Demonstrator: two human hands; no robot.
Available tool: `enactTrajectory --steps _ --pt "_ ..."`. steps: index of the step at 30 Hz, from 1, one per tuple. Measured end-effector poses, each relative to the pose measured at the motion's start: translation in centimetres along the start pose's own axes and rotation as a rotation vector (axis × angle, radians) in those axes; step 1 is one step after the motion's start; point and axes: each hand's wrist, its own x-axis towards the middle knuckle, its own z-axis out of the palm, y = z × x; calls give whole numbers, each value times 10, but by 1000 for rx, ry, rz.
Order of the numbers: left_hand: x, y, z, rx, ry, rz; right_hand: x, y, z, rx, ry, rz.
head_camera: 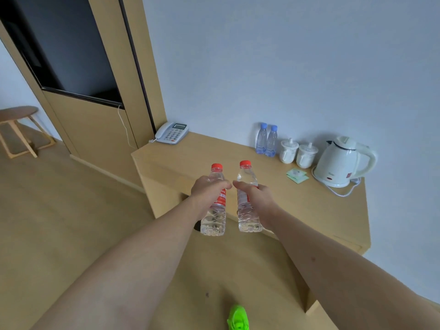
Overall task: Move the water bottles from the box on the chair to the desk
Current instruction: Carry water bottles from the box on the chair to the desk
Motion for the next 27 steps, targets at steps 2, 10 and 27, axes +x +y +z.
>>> enactTrajectory --steps 2,10,27 --pt "42 11 3 -1 4 -5 45 -11 2 3 -10 -12" --pt "201 67 23 -69 28 -24 201 -68 0 -16 -24 -12" --pt "453 113 82 55 -244 -69 417 -99 -6 54 151 29"
